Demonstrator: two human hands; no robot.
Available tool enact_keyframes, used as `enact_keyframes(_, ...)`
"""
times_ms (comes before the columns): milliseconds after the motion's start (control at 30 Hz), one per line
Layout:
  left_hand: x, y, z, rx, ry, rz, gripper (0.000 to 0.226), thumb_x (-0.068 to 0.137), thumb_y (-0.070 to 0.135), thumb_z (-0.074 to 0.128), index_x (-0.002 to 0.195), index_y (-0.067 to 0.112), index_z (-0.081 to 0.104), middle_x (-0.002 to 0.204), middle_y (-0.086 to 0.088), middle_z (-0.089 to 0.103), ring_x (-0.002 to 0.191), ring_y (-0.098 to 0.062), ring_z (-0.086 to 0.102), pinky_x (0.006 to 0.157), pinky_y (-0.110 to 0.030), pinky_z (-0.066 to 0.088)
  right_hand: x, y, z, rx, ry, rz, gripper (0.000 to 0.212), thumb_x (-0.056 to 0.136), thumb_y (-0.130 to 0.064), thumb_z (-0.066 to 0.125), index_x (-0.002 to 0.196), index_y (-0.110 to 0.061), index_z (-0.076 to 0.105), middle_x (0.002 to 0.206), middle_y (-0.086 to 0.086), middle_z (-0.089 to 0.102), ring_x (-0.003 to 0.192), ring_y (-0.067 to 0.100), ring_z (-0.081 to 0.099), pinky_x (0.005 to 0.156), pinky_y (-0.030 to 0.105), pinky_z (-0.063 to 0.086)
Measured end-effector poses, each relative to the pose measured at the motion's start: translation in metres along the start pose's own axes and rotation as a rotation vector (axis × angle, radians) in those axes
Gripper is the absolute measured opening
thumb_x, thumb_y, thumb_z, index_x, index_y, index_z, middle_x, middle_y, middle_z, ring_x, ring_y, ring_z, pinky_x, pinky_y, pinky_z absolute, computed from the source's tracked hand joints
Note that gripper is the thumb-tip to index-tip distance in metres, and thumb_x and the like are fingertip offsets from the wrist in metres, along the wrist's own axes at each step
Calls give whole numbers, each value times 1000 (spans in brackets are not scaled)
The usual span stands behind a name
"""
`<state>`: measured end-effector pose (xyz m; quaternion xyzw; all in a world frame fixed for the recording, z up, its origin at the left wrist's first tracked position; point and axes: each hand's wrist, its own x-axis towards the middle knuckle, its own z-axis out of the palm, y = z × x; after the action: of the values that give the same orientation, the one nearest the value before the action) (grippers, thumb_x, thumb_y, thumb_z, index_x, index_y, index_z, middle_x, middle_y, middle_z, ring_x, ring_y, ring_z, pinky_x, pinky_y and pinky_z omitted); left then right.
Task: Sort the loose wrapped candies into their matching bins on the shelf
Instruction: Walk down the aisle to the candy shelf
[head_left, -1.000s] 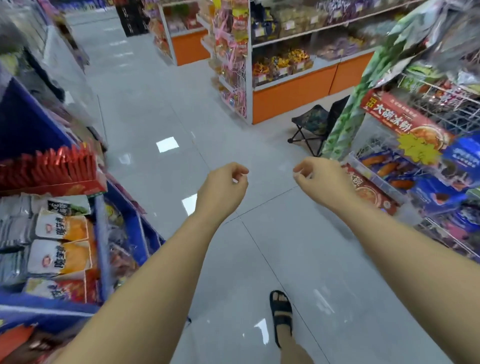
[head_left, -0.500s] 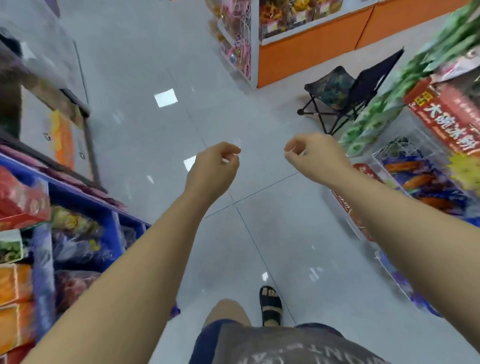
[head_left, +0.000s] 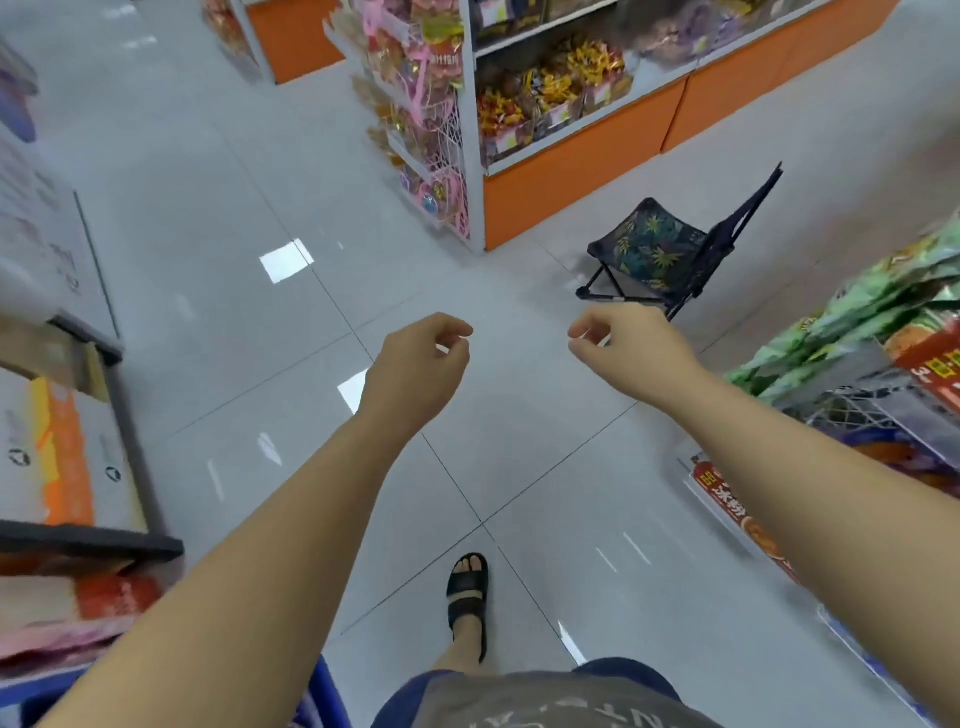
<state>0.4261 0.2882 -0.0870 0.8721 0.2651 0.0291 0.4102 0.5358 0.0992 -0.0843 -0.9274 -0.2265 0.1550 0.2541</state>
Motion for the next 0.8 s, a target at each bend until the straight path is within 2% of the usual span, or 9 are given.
enact_keyframes(100, 61, 0, -24, 38, -48, 40, 19, 92, 24, 50, 101, 34, 62, 90, 21, 59, 83, -2, 61, 78, -30, 51, 44, -18, 0, 9, 25, 57, 18, 91, -31, 54, 104, -23, 64, 93, -9, 61, 79, 11, 56, 66, 28, 43)
enact_keyframes(200, 103, 2, -35, 26, -63, 60, 20, 92, 24, 51, 104, 32, 64, 92, 20, 59, 82, -4, 61, 80, -29, 50, 75, -28, -3, 32, 35, 89, 18, 91, -30, 54, 105, -24, 64, 98, -7, 63, 83, 13, 58, 77, 33, 51)
enact_keyframes(300, 144, 3, -41, 25, -91, 80, 21, 92, 24, 51, 107, 30, 64, 98, 16, 61, 84, -5, 61, 81, -29, 50, 112, -33, -8, 36, 54, 118, 19, 91, -30, 55, 106, -22, 65, 99, -5, 63, 87, 14, 58, 81, 36, 51)
enact_keyframes(600, 286, 22, -42, 40, -97, 111, 21, 94, 25, 50, 110, 30, 63, 105, 11, 63, 90, -7, 60, 85, -33, 51, 250, -23, -26, 80, 84, 146, 16, 89, -29, 57, 102, -24, 66, 97, -7, 64, 89, 14, 59, 82, 37, 52)
enact_keyframes(800, 398, 65, -30, 71, -123, 106, 20, 93, 26, 51, 109, 29, 63, 100, 10, 62, 87, -10, 61, 85, -36, 52, 357, -11, -68, 72, 61, 165, 13, 88, -28, 57, 98, -24, 66, 92, -9, 62, 91, 16, 60, 81, 37, 52)
